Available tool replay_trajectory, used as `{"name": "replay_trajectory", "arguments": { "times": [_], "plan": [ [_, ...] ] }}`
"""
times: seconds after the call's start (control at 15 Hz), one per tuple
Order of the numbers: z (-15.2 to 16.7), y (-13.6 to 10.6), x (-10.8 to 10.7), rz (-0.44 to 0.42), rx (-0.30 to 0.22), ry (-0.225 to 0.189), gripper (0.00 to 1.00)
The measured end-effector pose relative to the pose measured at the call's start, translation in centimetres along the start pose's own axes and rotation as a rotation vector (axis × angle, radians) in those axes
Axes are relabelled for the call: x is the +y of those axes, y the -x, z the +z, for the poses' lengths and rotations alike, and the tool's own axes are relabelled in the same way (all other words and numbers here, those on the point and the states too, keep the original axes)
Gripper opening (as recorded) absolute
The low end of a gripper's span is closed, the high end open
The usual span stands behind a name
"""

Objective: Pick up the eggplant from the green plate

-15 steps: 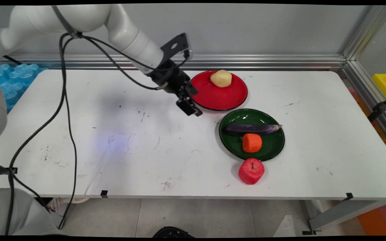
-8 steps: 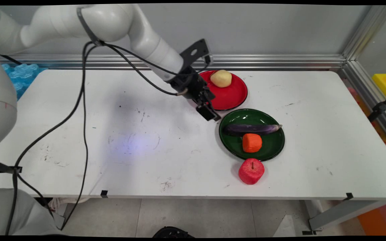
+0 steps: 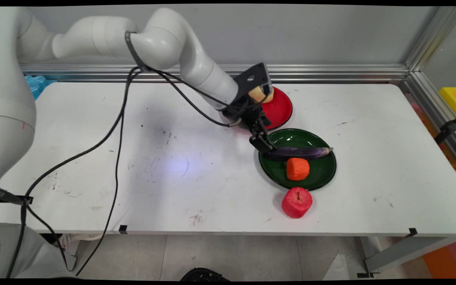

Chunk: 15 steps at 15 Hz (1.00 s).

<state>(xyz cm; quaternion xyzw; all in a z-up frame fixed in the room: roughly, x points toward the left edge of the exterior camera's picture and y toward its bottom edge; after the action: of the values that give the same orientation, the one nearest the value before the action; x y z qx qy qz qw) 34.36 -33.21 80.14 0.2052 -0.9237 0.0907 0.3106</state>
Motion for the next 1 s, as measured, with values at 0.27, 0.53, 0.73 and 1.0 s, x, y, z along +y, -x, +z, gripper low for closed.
{"name": "replay_trajectory", "arguments": {
  "times": [0.27, 0.53, 0.73, 1.0],
  "plan": [
    [2.3, -0.1, 0.1, 0.048, 0.0, -0.004, 1.0],
    [4.2, 0.0, -0.1, 0.075, 0.001, -0.01, 1.0],
    [5.1, -0.1, -0.2, 0.087, 0.004, -0.012, 1.0],
    [6.3, 0.0, -0.1, 0.095, 0.005, -0.007, 1.0]
  ]
}}
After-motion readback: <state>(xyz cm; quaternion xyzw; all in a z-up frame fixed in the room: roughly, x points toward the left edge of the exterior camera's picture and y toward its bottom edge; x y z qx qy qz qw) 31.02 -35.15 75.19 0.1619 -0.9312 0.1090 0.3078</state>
